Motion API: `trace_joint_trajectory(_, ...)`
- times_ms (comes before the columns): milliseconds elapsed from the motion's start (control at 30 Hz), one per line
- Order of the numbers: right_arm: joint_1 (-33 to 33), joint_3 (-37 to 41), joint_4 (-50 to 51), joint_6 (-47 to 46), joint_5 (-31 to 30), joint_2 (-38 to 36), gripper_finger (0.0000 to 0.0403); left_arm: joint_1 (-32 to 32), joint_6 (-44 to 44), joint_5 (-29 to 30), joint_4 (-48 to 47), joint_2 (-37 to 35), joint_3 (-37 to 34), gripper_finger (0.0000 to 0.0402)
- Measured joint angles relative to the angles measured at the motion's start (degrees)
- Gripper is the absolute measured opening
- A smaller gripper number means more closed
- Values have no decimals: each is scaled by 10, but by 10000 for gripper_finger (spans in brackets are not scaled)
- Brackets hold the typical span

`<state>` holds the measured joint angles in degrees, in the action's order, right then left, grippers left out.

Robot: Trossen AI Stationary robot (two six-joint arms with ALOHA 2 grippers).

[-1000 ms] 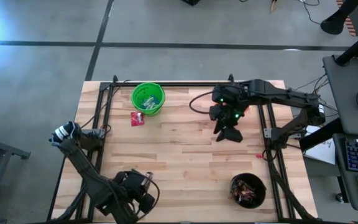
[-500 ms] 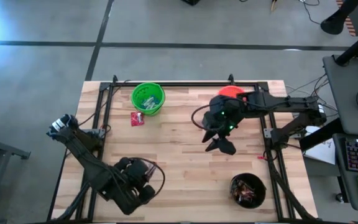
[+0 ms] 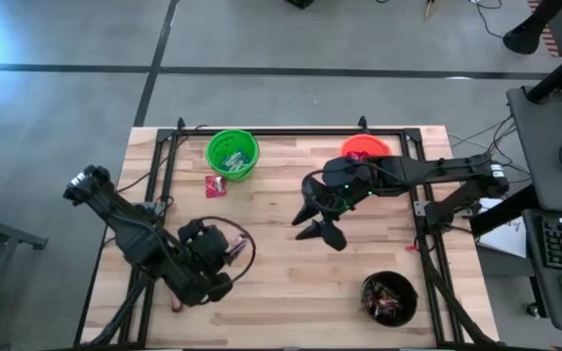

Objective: Sort candy
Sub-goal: Put the brown candy into the black bucket

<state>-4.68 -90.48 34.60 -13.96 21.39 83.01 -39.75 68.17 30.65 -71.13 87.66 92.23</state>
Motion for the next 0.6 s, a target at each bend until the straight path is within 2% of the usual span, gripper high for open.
trace_joint_trajectory(267, -1, 0, -114, -93, -22, 46, 185, 39, -99, 0, -4, -3, 0, 0)
trace_joint_trajectory(400, -1, 0, -128, -128, -64, 71, 185, 51, -122, 3, -23, -2, -1, 0)
trace_joint_trajectory(600, -3, 0, -190, -161, -64, 96, 185, 63, -145, 4, -39, 0, -2, 0)
